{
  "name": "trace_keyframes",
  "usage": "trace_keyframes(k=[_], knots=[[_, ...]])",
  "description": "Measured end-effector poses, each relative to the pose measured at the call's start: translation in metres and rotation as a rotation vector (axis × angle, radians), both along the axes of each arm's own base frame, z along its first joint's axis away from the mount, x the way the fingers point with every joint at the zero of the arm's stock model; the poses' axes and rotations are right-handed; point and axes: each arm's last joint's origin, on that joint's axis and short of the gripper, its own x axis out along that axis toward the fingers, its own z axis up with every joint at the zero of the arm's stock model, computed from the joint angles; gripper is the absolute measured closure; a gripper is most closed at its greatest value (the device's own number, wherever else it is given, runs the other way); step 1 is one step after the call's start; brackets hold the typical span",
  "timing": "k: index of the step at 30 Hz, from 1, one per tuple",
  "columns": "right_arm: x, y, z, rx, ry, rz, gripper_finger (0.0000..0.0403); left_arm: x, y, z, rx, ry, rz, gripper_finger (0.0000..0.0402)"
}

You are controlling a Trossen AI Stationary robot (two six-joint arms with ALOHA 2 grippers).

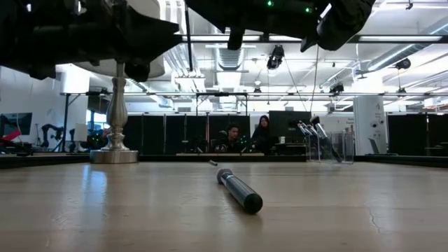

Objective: Put items in baskets/containers
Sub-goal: Put the lash brush into the transparent organizer

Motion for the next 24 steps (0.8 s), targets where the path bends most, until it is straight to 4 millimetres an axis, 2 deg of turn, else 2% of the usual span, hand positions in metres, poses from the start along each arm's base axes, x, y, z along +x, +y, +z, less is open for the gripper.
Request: trace_keyframes(k=[8, 14, 17, 21, 24], knots=[[0.005, 0.006, -0.002, -0.004, 0.0, 0.016, 0.0391, 0.019, -0.003, 0.0, 0.038, 0.023, 0.079, 0.0286], [0.007, 0.006, -0.006, -0.003, -0.004, 0.015, 0.0391, 0.022, -0.004, 0.0, 0.043, 0.025, 0.085, 0.0291], [0.007, 0.006, -0.007, -0.003, -0.002, 0.016, 0.0391, 0.022, -0.004, 0.001, 0.044, 0.022, 0.085, 0.0316], [0.007, 0.006, -0.008, -0.009, 0.008, 0.016, 0.039, 0.022, -0.005, 0.0, 0.057, 0.031, 0.084, 0.0383], [0.007, 0.006, -0.009, -0.009, 0.044, 0.01, 0.039, 0.022, -0.005, -0.002, 0.062, 0.055, 0.083, 0.0389]])
